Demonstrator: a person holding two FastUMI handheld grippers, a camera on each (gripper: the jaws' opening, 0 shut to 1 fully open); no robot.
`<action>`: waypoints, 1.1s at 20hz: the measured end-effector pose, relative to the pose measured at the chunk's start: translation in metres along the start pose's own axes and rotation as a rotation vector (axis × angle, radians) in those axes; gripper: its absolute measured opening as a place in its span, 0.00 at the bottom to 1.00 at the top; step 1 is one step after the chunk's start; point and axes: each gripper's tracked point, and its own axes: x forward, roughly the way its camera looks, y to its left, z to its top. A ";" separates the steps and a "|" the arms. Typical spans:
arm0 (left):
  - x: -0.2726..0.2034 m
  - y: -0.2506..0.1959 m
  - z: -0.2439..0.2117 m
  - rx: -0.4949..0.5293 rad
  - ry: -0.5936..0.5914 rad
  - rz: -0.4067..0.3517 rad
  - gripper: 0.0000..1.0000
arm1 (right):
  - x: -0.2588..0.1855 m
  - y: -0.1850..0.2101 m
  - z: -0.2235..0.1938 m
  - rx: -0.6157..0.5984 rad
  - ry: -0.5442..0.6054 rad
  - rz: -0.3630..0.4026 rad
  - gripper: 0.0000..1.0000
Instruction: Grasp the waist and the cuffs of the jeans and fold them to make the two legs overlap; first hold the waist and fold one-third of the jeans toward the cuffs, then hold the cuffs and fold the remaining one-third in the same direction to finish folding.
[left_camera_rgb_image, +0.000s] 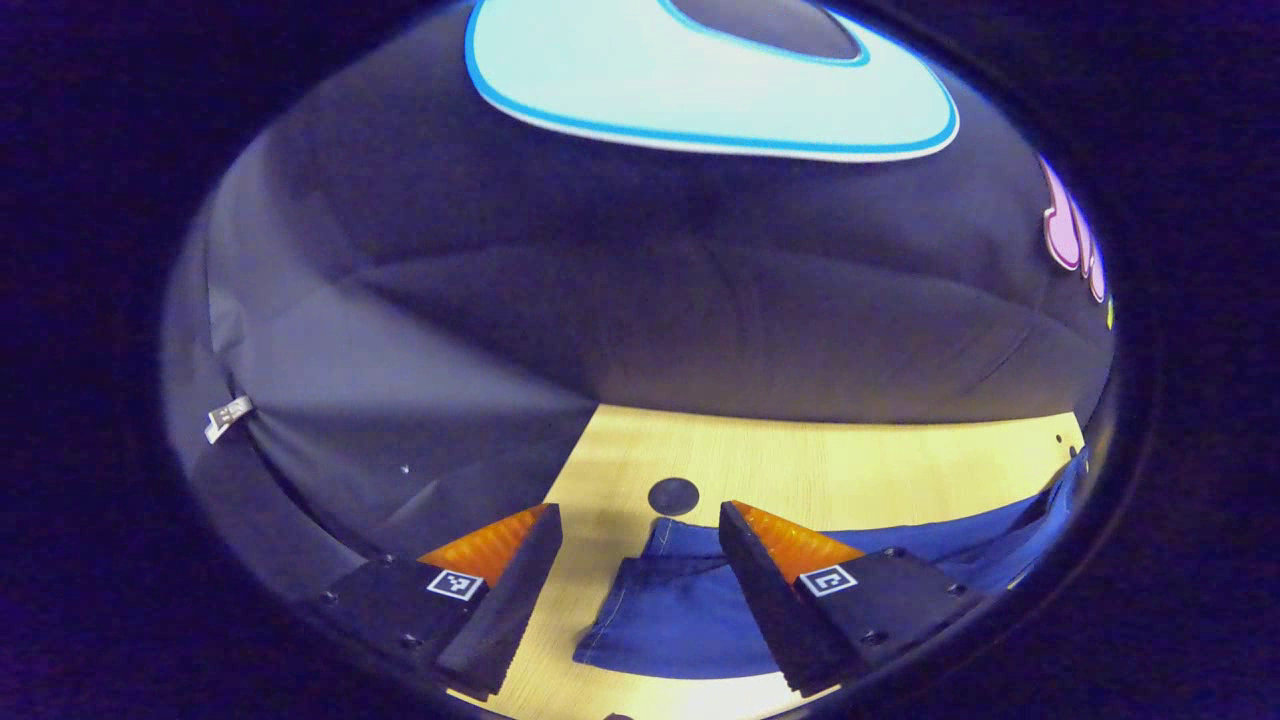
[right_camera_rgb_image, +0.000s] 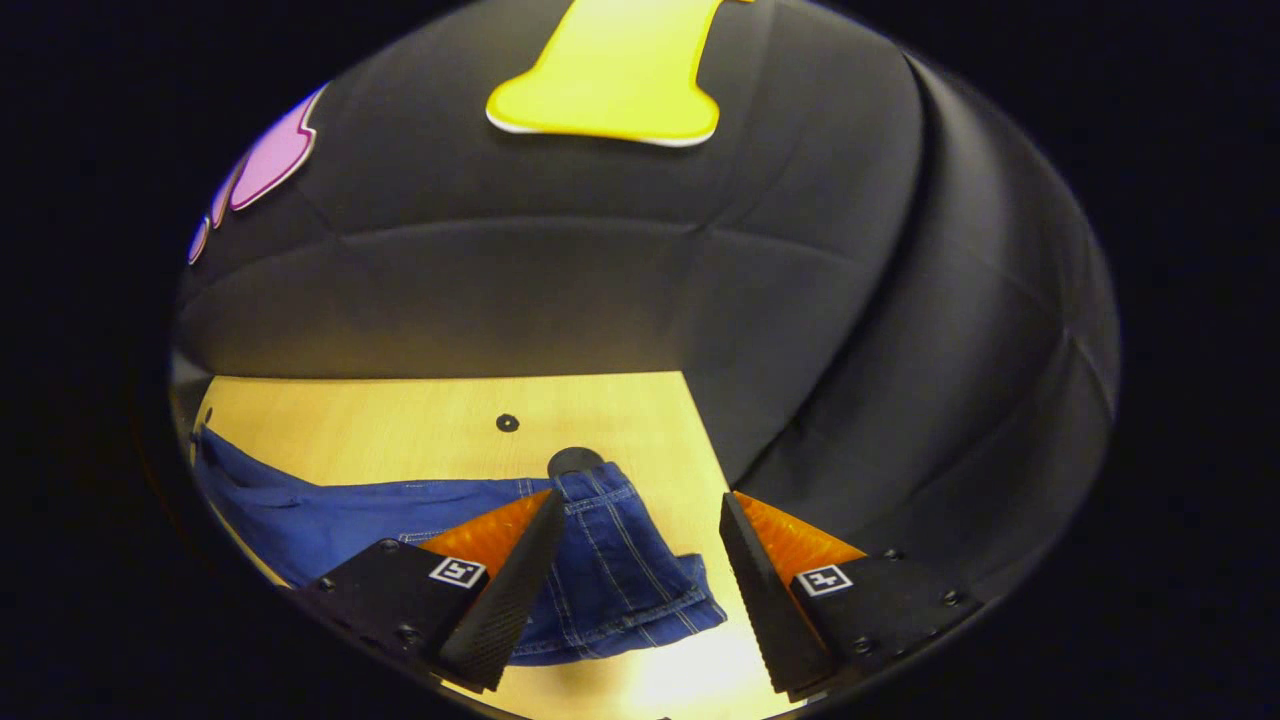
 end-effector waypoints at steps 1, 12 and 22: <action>-0.017 -0.001 0.006 0.001 -0.040 -0.002 0.99 | -0.002 0.003 -0.008 0.006 -0.014 -0.009 0.96; -0.164 -0.090 -0.079 0.043 -0.057 -0.101 0.99 | -0.006 -0.008 -0.100 0.294 0.044 -0.090 0.97; -0.202 -0.168 -0.125 0.002 0.012 -0.234 0.99 | 0.015 -0.029 -0.125 0.538 0.067 -0.128 0.98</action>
